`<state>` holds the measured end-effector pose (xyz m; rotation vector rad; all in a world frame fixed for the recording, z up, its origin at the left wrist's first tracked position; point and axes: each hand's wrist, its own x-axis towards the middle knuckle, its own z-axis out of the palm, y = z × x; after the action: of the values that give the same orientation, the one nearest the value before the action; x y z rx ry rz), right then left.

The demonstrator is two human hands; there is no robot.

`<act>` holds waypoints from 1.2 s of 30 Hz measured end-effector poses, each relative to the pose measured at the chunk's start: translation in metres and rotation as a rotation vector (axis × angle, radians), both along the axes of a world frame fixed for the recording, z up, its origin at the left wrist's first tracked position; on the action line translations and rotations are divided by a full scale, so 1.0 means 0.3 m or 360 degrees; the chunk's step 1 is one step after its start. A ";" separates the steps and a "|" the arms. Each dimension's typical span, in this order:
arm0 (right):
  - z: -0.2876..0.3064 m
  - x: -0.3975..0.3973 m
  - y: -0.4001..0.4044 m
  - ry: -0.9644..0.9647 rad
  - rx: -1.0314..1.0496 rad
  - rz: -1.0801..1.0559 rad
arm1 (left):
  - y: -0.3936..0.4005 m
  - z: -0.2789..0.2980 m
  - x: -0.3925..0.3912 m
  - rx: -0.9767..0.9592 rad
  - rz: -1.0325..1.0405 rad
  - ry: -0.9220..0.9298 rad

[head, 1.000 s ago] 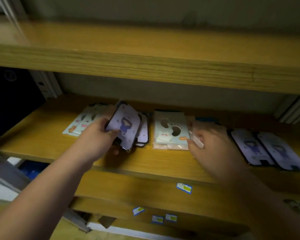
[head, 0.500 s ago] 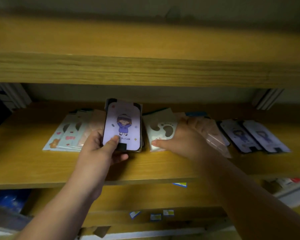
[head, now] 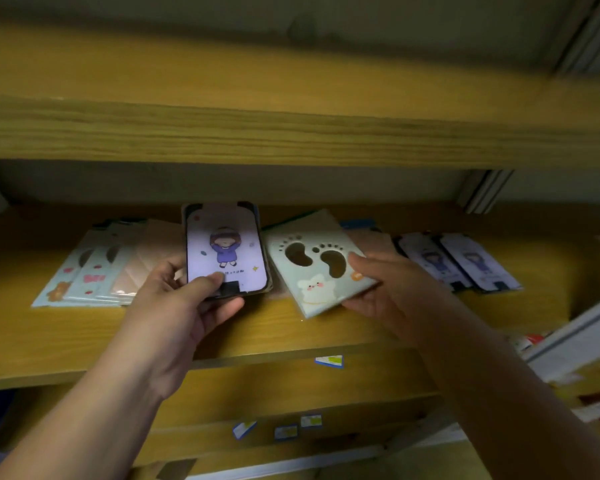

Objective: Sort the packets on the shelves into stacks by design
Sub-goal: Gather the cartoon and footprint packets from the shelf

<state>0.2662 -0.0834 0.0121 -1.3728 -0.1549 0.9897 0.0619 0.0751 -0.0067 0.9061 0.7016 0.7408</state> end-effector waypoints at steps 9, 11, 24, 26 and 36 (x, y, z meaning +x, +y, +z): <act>0.045 0.065 -0.410 -0.0046 0.0236 -0.0363 | -0.334 0.066 0.108 0.0274 -0.0202 0.0149; 0.050 0.074 -0.523 -0.0157 0.0234 -0.0383 | -0.437 0.079 0.135 0.0345 -0.0265 0.0162; 0.038 0.233 -1.409 -0.0528 0.0096 -0.0508 | -1.258 0.101 0.379 0.0278 -0.0512 0.0164; 0.042 0.278 -1.529 -0.0462 0.0159 -0.0582 | -1.369 0.104 0.441 0.0260 -0.0585 0.0189; 0.040 0.498 -1.928 -0.0294 0.0325 -0.0827 | -1.694 0.100 0.811 0.0299 -0.0909 0.0241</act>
<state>0.4157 -0.6619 0.0240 -1.2265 -0.0307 0.4020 0.3053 -0.4330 0.0233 1.2721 0.4707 0.2313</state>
